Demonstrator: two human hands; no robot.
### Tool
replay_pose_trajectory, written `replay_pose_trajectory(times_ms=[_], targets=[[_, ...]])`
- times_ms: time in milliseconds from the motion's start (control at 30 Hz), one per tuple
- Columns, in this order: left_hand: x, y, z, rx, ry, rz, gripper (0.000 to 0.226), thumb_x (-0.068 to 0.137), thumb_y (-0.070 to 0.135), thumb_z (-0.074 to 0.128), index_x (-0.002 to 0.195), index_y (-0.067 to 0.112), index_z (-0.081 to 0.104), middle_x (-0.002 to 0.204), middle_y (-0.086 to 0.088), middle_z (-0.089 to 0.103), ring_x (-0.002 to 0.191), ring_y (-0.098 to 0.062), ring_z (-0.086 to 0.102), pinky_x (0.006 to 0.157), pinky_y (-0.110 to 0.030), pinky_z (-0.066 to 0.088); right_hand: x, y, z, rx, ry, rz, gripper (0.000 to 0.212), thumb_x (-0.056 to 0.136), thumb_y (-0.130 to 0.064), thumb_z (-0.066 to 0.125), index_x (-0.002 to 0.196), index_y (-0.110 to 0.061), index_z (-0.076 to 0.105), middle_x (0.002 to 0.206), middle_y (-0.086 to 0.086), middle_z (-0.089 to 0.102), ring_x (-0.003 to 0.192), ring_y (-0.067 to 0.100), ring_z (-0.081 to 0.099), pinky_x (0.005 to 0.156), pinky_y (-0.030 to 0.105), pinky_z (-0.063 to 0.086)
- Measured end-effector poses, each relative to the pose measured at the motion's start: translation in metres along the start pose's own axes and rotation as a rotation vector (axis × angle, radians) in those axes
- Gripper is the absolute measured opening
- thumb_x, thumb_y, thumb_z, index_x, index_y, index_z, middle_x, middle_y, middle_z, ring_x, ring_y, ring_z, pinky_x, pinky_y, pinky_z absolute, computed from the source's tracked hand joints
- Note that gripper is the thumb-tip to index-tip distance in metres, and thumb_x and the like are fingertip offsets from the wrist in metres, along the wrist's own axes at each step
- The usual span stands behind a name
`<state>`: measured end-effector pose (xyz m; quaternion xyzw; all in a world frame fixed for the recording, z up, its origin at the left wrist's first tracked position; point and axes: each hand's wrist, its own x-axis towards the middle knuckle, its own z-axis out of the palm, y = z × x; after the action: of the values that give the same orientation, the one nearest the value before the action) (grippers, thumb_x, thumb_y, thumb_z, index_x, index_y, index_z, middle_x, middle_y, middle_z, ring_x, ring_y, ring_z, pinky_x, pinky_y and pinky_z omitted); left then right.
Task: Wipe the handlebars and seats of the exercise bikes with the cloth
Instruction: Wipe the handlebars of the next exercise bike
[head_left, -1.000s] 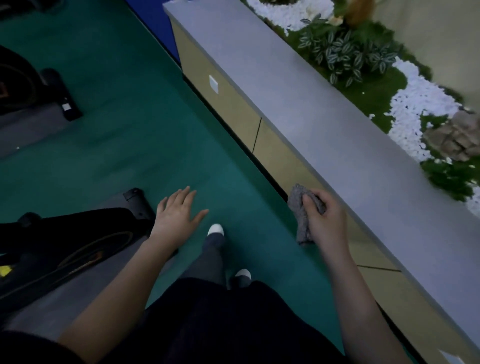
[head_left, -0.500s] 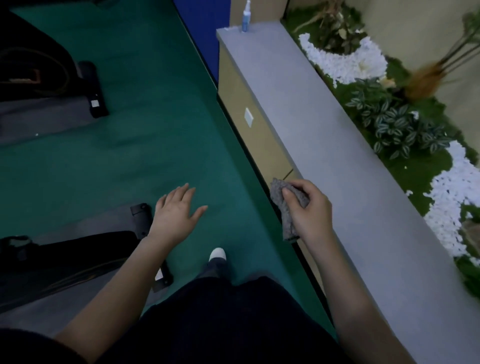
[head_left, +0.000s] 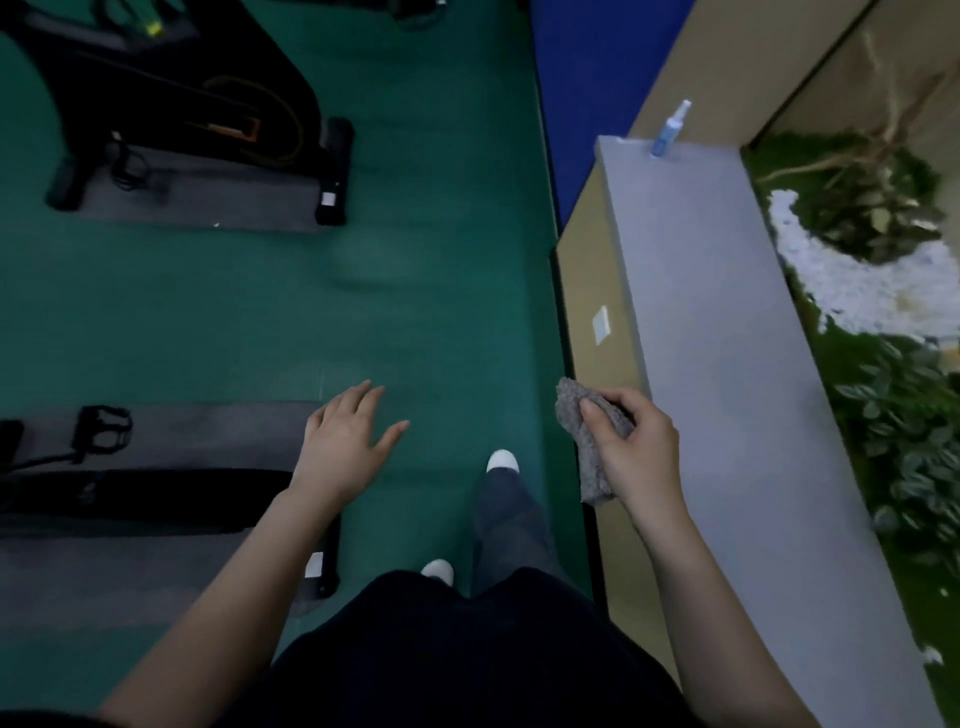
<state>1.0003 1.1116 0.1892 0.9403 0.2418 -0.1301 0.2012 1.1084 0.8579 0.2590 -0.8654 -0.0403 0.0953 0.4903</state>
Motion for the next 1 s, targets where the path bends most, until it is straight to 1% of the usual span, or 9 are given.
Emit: replay_pose_trajectory(times_ms=[167,333,433,500,567,667,767,900,1000], targets=[[0.059,0.028,-0.011,-0.019,0.045,-0.135,0.061,0.097,0.052,0.038,0.146,0.017,0.034,0.154,-0.002,0.031,0.144,-0.019,0.021,0.115,-0.039,0.015,0.098,-0.012,-0.002,-0.019,-0.117,-0.076,0.005,0.087,-0.013,0.066,0.091,-0.017,0.066,0.083,-0.014,0.063,0.079,-0.008,0.057,0.067,0.000,0.038],[0.117,0.069,-0.029,-0.017,0.112,-0.189,0.059,0.097,0.052,0.038,0.143,0.016,0.039,0.154,-0.003,0.032,0.145,-0.018,0.020,0.116,-0.038,0.012,0.191,-0.027,-0.010,-0.011,-0.183,-0.118,0.006,0.087,-0.016,0.065,0.089,-0.021,0.064,0.084,-0.017,0.062,0.076,-0.014,0.057,0.065,-0.001,0.039],[0.141,0.082,-0.038,-0.033,0.155,-0.223,0.058,0.096,0.052,0.040,0.142,0.017,0.042,0.153,-0.003,0.034,0.144,-0.018,0.021,0.115,-0.038,0.013,0.235,-0.035,-0.005,-0.029,-0.225,-0.121,0.005,0.088,-0.017,0.064,0.089,-0.022,0.064,0.084,-0.014,0.063,0.077,-0.008,0.056,0.065,0.002,0.039],[0.150,0.082,-0.041,-0.036,0.154,-0.260,0.058,0.096,0.053,0.040,0.142,0.018,0.042,0.153,-0.002,0.034,0.144,-0.018,0.022,0.115,-0.037,0.013,0.258,-0.042,0.003,-0.031,-0.253,-0.135,0.007,0.088,-0.019,0.064,0.087,-0.026,0.063,0.084,-0.016,0.063,0.078,-0.005,0.057,0.064,0.005,0.040],[0.159,0.078,-0.044,-0.060,0.153,-0.314,0.058,0.096,0.053,0.041,0.141,0.017,0.043,0.152,-0.003,0.035,0.143,-0.019,0.023,0.115,-0.039,0.014,0.278,-0.050,0.017,-0.038,-0.310,-0.150,0.009,0.088,-0.020,0.064,0.085,-0.028,0.062,0.085,-0.017,0.063,0.081,-0.003,0.058,0.068,0.012,0.042],[0.173,0.064,-0.051,-0.090,0.154,-0.399,0.057,0.095,0.052,0.044,0.140,0.017,0.045,0.151,-0.003,0.037,0.143,-0.020,0.025,0.115,-0.039,0.016,0.304,-0.066,0.048,-0.067,-0.398,-0.189,0.006,0.088,-0.017,0.064,0.086,-0.023,0.063,0.085,-0.013,0.063,0.084,0.008,0.060,0.076,0.023,0.043],[0.191,0.042,-0.062,-0.095,0.147,-0.469,0.057,0.095,0.053,0.042,0.141,0.018,0.043,0.151,-0.001,0.036,0.143,-0.018,0.025,0.115,-0.038,0.016,0.328,-0.090,0.086,-0.066,-0.456,-0.245,0.008,0.086,-0.016,0.065,0.084,-0.023,0.063,0.083,-0.016,0.063,0.082,0.005,0.059,0.073,0.016,0.042],[0.229,0.004,-0.085,-0.128,0.161,-0.533,0.058,0.096,0.053,0.039,0.142,0.018,0.042,0.152,-0.001,0.035,0.142,-0.018,0.026,0.114,-0.038,0.015,0.359,-0.132,0.142,-0.084,-0.497,-0.353,0.007,0.085,-0.013,0.068,0.084,-0.020,0.064,0.083,-0.009,0.064,0.081,0.007,0.058,0.070,0.002,0.037],[0.261,-0.023,-0.108,-0.155,0.167,-0.566,0.058,0.096,0.054,0.038,0.143,0.019,0.040,0.153,-0.001,0.034,0.142,-0.017,0.024,0.114,-0.037,0.015,0.382,-0.165,0.183,-0.109,-0.551,-0.391,0.007,0.085,-0.014,0.068,0.084,-0.019,0.065,0.085,-0.007,0.065,0.082,0.007,0.058,0.070,0.000,0.036]])
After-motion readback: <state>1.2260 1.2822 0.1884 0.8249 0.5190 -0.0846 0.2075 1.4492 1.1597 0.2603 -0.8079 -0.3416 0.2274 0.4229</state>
